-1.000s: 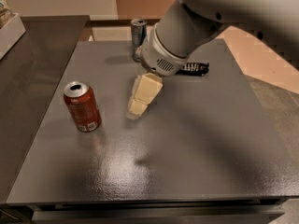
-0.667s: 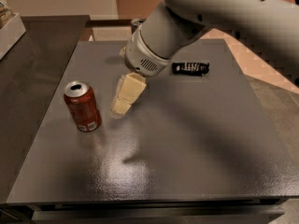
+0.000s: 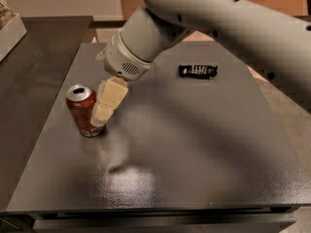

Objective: Pick coke can

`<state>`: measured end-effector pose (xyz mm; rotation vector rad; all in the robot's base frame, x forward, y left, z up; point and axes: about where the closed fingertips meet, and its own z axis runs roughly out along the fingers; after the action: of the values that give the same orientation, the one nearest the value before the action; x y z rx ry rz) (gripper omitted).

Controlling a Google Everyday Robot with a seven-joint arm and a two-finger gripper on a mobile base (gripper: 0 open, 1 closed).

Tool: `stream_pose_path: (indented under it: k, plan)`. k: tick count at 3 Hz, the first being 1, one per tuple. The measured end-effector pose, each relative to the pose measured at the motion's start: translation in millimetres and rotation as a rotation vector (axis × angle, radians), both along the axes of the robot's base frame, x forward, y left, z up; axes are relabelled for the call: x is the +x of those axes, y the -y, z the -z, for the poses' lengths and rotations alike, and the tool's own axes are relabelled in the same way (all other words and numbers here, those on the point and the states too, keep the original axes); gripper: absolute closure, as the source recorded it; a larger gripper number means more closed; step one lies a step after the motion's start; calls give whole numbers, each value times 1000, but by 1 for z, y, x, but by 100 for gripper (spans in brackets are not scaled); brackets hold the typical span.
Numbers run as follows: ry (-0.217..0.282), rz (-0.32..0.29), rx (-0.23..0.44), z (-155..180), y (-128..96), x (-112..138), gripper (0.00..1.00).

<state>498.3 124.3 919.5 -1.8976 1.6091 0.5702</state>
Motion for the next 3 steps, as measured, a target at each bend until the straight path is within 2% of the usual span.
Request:
stream_pose_path:
  k: [1,2,3]
  plan:
    - [-2,-51,-3,5,-17,-5,0]
    - [-14,-70,-19,13,-24,-5,0]
    - [-36,-73,-45,21,-24,-2,19]
